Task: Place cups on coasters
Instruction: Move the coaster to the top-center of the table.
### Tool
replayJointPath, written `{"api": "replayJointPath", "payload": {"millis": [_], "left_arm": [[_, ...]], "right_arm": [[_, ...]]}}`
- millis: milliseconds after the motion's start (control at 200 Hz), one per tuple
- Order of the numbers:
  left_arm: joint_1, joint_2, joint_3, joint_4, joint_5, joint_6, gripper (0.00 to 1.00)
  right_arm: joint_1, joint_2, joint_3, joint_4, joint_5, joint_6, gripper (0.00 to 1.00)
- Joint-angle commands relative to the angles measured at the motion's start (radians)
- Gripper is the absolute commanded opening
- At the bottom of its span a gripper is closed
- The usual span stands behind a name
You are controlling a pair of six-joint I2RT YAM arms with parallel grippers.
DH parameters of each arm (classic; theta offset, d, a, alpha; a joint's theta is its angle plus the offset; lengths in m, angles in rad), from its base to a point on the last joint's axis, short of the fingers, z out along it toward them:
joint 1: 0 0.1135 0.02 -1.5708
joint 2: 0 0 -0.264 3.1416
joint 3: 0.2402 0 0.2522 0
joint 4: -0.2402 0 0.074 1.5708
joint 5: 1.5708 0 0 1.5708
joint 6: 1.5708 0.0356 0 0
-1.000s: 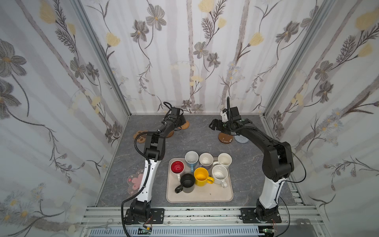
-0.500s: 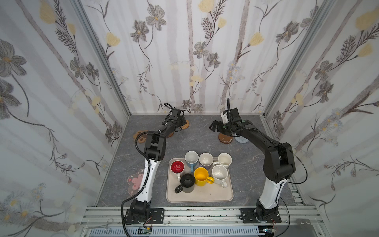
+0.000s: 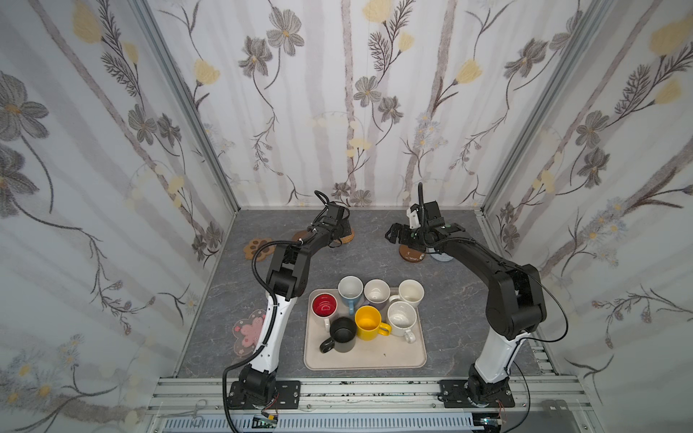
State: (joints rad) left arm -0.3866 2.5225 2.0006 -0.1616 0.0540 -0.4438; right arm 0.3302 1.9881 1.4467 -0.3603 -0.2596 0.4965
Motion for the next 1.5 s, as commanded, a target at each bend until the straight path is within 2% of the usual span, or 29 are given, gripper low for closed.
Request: {"api": "replayJointPath", "payload": {"millis": [0, 670, 1134, 1184, 1209, 1254, 1304, 1404, 1499], "left_arm": [[-0.028, 0.007, -0.029, -0.143, 0.031, 0.001, 0.0], [-0.218, 0.011, -0.009, -0.143, 0.12, -0.046, 0.0], [-0.241, 0.009, 0.025, -0.145, 0.126, -0.055, 0.0], [-0.239, 0.003, 0.038, -0.145, 0.122, -0.052, 0.1], [-0.238, 0.001, 0.048, -0.145, 0.123, -0.047, 0.19], [-0.236, -0.004, 0.069, -0.145, 0.122, -0.035, 0.4], [-0.234, -0.009, 0.092, -0.147, 0.119, -0.021, 0.54], [-0.226, -0.018, 0.133, -0.148, 0.119, -0.004, 0.66], [-0.216, -0.026, 0.172, -0.148, 0.131, -0.002, 0.71]], "right_arm": [[-0.008, -0.014, -0.015, 0.059, -0.018, 0.008, 1.0], [-0.133, -0.116, -0.194, 0.161, -0.067, 0.053, 1.0], [-0.159, -0.149, -0.253, 0.192, -0.082, 0.058, 1.0], [-0.158, -0.153, -0.255, 0.193, -0.082, 0.058, 1.0], [-0.159, -0.155, -0.257, 0.193, -0.082, 0.057, 1.0], [-0.158, -0.159, -0.258, 0.193, -0.081, 0.057, 1.0], [-0.157, -0.162, -0.259, 0.192, -0.079, 0.057, 1.0], [-0.152, -0.168, -0.264, 0.186, -0.076, 0.056, 1.0], [-0.146, -0.178, -0.273, 0.185, -0.067, 0.057, 1.0]]}}
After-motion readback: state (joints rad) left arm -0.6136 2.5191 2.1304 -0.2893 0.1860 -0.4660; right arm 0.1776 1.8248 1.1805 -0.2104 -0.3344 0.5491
